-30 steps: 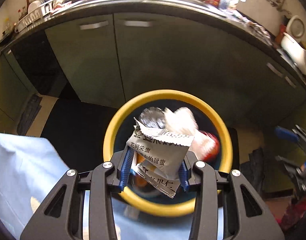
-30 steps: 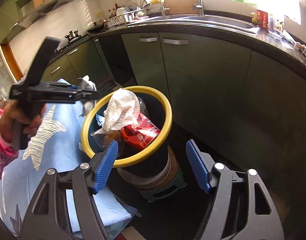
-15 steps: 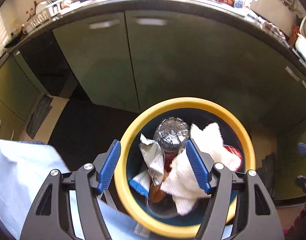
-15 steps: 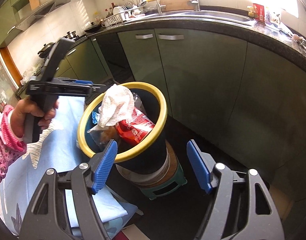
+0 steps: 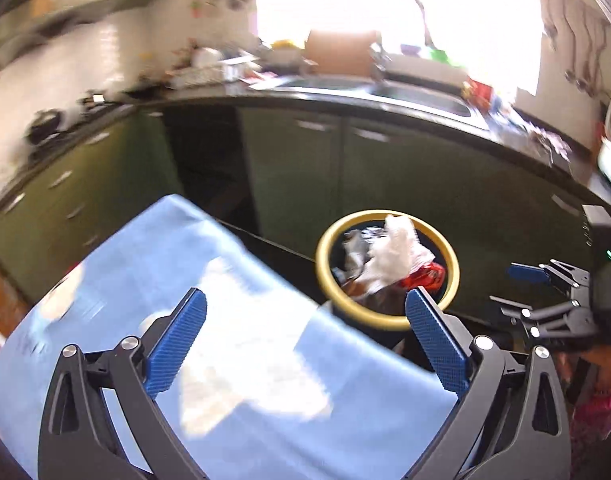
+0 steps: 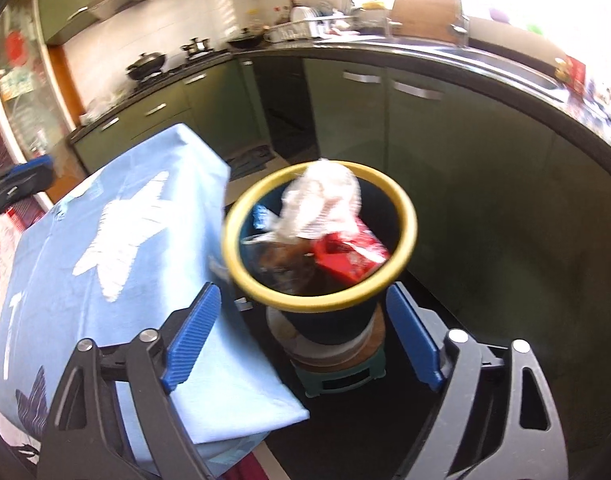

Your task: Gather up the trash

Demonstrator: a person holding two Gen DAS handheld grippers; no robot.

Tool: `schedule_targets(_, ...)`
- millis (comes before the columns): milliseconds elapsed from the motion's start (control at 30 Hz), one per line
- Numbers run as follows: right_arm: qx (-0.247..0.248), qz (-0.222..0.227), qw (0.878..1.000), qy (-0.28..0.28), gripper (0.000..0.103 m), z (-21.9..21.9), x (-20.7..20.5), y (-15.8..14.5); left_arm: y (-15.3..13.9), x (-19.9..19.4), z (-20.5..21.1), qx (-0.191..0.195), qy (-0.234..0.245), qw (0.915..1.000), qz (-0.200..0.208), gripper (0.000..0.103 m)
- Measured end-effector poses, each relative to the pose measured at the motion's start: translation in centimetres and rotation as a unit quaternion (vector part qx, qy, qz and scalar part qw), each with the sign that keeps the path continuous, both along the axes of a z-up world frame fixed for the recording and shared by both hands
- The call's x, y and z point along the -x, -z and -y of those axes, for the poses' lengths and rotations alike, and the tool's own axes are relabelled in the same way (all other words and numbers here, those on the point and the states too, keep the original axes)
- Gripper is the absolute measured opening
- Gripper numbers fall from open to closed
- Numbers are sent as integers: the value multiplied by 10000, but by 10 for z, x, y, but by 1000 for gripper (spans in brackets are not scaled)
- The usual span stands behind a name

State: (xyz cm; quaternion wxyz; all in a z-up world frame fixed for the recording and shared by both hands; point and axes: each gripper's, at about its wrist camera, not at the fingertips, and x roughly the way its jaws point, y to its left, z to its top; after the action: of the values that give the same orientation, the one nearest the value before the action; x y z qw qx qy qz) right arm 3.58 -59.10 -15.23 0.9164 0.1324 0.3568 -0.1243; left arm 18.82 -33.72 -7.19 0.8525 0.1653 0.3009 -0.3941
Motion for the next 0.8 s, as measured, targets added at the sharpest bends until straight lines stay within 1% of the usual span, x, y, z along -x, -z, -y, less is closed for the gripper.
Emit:
schedule_targets(33, 24, 36, 10000, -86, 87, -7, 0, -3, -2, 8, -19, 8, -224, 9997, 105, 98)
schedule_targets(100, 81, 87, 9997, -208, 94, -18, 0, -7, -4, 24, -54, 55, -607, 9979, 230, 98)
schedule_targets(200, 145, 147, 9991, -381, 96, -37, 0, -14, -7, 42, -100, 97, -1093, 9934, 325, 98)
schedule_targets(267, 211, 168, 9985, -476, 96, -50, -2, -18, -9, 53, -131, 82, -1539, 9864, 567, 98)
schedule_targets(300, 258, 188, 9982, -504, 96, -55, -2, -20, -10, 60, -146, 47, -1782, 9814, 719, 98)
schedule_targets(400, 390, 262, 9969, -625, 96, -74, -3, -26, -16, 76, -182, 7, -2295, 9684, 976, 98)
schedule_targets(600, 635, 459, 9941, -755, 96, -103, 6, -41, -24, 103, -243, 279, -3026, 9475, 991, 98)
schedule_targets(700, 767, 595, 9922, -784, 96, -113, 18, -52, -26, 118, -266, 495, -3149, 9441, 842, 98)
schedule_targets(800, 897, 776, 9901, -750, 96, -121, 34, -67, -28, 137, -279, 655, -3192, 9417, 835, 98)
